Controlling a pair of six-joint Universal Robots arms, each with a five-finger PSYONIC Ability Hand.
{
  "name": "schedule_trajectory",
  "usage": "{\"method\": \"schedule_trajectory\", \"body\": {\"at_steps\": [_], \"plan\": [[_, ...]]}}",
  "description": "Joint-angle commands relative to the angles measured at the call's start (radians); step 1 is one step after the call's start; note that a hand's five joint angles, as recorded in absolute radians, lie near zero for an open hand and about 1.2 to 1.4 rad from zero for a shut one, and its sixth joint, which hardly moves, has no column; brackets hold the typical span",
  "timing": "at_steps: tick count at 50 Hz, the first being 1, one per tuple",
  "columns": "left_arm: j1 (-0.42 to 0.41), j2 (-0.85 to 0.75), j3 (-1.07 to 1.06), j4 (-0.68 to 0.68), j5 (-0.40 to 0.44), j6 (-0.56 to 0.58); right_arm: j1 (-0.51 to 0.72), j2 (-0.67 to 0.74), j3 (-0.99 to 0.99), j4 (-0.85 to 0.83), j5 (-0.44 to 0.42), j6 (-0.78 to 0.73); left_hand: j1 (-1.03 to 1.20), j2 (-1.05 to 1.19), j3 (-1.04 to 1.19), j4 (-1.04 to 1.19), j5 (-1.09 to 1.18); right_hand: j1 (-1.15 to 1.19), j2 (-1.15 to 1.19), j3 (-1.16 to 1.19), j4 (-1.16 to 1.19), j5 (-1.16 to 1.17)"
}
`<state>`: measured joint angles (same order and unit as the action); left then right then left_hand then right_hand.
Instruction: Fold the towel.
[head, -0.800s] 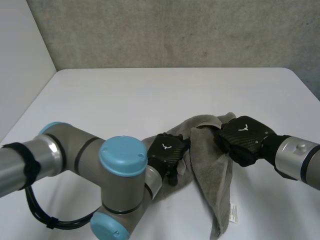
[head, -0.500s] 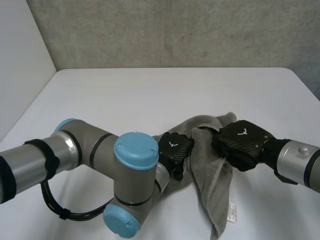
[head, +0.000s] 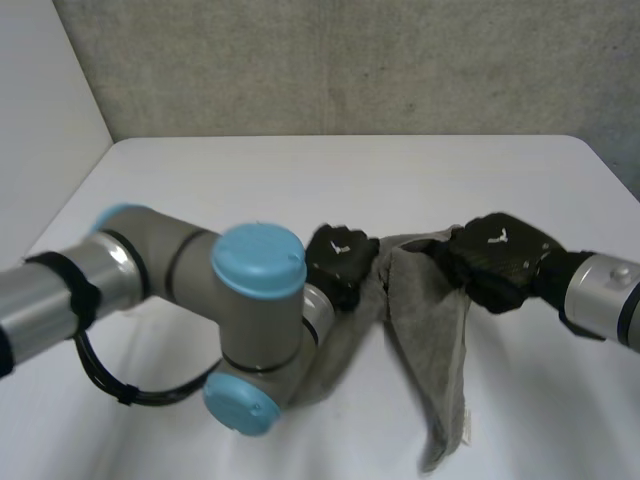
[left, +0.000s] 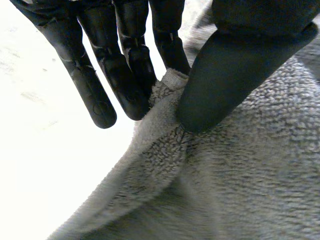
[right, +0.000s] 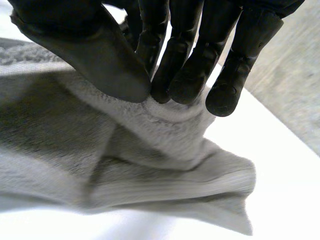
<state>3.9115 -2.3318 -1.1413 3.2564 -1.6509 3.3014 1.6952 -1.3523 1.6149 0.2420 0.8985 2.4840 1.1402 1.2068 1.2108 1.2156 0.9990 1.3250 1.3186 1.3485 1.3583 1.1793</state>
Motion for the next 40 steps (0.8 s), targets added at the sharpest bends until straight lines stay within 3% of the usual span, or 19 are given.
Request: {"method": "schedule_trajectory", "body": {"at_steps": [1,12,19,24,30,40], "plan": [[0.06,0.271,-0.035,-0.085,-0.063,0.106,-0.031,-0.112,-0.151,0.054,0.016,0.012,0.256,0.189,0.186,0.181,0.223,0.071,0.078,0.048,0.038,0.042],[0.075,0.577,-0.075,-0.194,-0.061,0.109,-0.078,-0.221,-0.34,0.25,0.0,0.004,0.256,0.189,0.186,0.181,0.223,0.071,0.078,0.048,0.038,0.042],[0.088,0.632,-0.152,-0.267,-0.055,0.09,-0.072,-0.231,-0.363,0.325,-0.004,-0.004,0.256,0.189,0.186,0.181,0.223,0.071,0.078,0.048,0.038,0.042],[0.095,0.625,-0.235,-0.294,-0.04,0.072,-0.063,-0.215,-0.34,0.355,-0.006,-0.016,0.256,0.189,0.186,0.181,0.223,0.071,0.078,0.048,0.038,0.042],[0.17,0.542,-0.287,-0.291,-0.017,0.072,-0.052,-0.101,-0.32,0.37,-0.001,-0.094,0.256,0.189,0.186,0.181,0.223,0.071,0.078,0.048,0.038,0.042],[0.233,0.313,-0.041,-0.256,0.02,0.07,0.057,0.179,-0.518,0.342,0.049,-0.1,0.256,0.189,0.186,0.181,0.223,0.071,0.078,0.048,0.038,0.042]]}}
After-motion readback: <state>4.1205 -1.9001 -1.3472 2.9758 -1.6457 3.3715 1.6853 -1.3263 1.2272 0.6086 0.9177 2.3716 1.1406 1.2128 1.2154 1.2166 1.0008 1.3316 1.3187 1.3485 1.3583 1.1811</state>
